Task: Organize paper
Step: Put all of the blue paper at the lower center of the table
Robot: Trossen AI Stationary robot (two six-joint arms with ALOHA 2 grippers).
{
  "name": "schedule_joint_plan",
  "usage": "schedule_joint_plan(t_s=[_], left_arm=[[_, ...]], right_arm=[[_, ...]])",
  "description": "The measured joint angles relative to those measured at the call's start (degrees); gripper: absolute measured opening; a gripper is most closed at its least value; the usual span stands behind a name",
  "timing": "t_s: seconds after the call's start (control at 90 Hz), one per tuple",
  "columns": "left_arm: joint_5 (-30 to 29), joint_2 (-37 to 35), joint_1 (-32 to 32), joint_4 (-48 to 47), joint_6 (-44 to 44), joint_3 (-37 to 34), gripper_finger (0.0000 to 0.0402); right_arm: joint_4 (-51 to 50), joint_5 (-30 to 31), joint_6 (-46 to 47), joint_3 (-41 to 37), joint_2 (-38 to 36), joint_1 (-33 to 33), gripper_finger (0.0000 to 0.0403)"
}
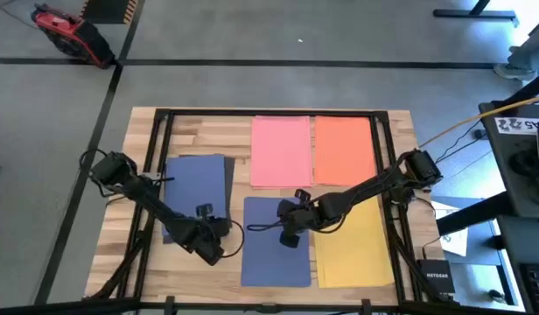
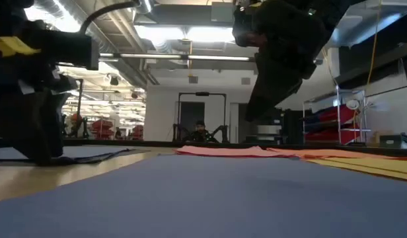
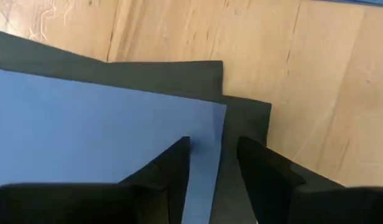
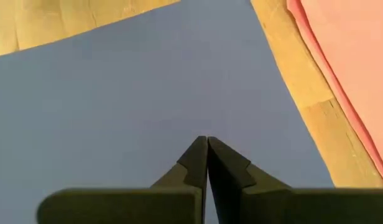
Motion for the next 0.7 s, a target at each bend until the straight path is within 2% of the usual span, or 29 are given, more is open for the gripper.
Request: schedule_joint_plan(t_s=[0.222,0.422,0.7], left_arm=[[2.8,-1.8,0.0,-2.9,-0.7,0.2,0.0009],[5.0,-4.2,0.0,-3.9,-1.7,0.2,0.0001],[5.1,-10.5,0.0,-2.7,-1.7,2.2,0.0]], right_arm=[[0.1,0.2,0.0,0.0,0.0,0.0,0.0001],[0.1,0.9,-0.1,0.0,0.0,0.0,0.0001],[-0.4,1.0,-1.0,0.0,0.0,0.0,0.0001]])
